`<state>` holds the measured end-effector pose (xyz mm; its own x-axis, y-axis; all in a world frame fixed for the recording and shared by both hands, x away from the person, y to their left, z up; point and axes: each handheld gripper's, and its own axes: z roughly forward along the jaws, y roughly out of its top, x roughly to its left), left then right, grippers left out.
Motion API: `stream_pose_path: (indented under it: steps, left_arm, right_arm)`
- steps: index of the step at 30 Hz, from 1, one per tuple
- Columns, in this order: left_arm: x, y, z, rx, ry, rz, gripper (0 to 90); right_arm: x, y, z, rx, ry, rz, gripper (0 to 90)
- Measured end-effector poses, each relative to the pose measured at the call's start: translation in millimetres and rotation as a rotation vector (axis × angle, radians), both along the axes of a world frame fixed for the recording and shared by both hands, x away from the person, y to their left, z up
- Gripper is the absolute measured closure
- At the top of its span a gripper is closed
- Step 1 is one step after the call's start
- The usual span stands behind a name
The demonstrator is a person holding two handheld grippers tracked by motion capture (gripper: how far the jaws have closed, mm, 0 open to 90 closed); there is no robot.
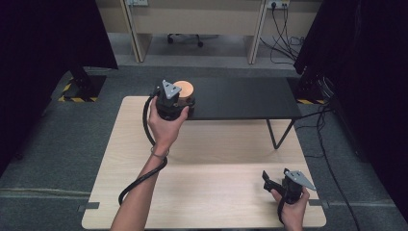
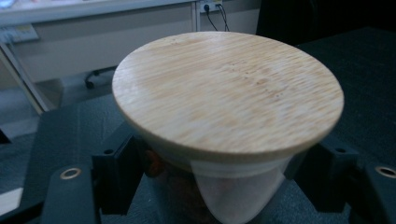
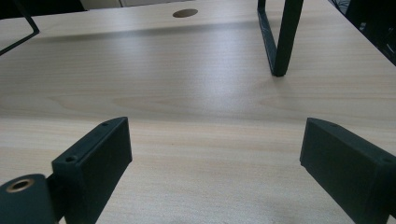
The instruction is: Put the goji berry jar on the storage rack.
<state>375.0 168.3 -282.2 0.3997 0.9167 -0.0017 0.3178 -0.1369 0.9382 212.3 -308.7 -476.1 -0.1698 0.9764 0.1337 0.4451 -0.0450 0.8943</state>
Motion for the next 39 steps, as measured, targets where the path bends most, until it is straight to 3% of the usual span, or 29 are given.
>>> stream_pose_path:
  steps: [26, 29, 33, 39]
  left_arm:
    - [2.5, 4.5, -10.4, -0.043, -0.031, -0.002, 24.2]
    - [-3.1, 6.4, -13.9, -0.075, -0.052, -0.001, 13.8]
    - [-16.1, 4.3, -16.4, -0.06, -0.085, 0.008, 3.3]
    - [-39.2, 11.5, -14.7, -0.047, -0.143, 0.01, 2.2]
  right_arm:
    - [-0.2, 1.0, 0.3, -0.007, -0.001, 0.003, 9.0]
    - [0.0, 0.8, 0.4, -0.006, 0.0, 0.003, 9.1]
    - [-0.3, 0.8, 0.1, -0.006, -0.001, 0.002, 9.1]
    - [-0.3, 0.6, 0.0, -0.003, -0.002, 0.001, 9.0]
